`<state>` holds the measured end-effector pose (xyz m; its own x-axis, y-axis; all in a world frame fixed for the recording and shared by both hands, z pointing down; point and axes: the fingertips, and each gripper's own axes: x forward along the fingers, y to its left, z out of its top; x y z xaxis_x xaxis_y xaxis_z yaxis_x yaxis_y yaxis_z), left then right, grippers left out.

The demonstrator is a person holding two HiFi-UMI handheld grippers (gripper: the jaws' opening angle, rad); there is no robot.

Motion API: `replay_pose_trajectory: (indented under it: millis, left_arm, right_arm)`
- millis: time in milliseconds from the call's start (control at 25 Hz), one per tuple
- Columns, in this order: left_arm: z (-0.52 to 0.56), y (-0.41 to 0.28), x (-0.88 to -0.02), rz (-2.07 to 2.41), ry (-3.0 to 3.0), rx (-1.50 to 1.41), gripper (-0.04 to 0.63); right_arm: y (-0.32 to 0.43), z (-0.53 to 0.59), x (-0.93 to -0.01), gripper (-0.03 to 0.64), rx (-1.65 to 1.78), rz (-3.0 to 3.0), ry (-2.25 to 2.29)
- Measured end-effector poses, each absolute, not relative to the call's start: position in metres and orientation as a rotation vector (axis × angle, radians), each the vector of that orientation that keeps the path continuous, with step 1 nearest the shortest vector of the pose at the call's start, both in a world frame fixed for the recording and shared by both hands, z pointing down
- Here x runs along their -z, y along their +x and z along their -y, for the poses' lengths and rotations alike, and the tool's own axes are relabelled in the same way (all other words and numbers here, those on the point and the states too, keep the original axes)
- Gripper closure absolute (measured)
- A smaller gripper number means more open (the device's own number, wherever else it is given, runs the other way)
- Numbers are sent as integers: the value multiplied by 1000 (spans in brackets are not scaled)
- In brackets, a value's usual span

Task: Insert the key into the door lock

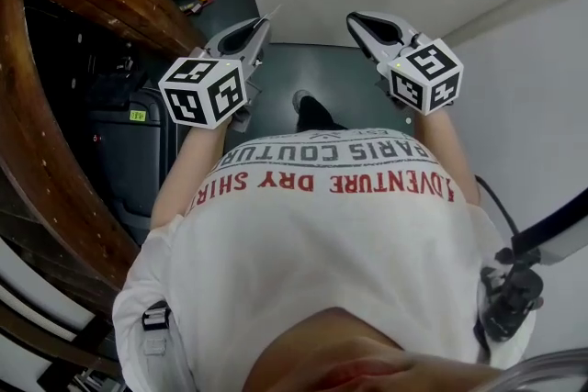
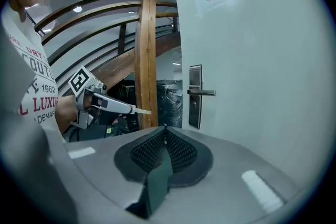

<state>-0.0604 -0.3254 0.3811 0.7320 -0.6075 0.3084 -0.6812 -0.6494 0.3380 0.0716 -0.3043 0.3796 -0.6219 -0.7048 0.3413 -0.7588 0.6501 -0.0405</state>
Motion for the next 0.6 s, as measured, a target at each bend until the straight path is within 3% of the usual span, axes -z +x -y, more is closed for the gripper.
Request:
replay_pose_trajectory:
  millis: [280, 440, 600]
  left_arm:
    - [400, -56, -404, 1033, 2402, -274, 574]
    - [424, -55, -400, 1050, 2374, -228, 574]
    - [442, -47, -398, 1041, 2369, -200, 574]
  right_arm:
    - [78, 437, -370, 584, -117, 2585, 1141]
    - [87, 497, -346, 490, 37, 2547, 1198]
    - [92, 539, -337, 447, 97, 2539, 1210]
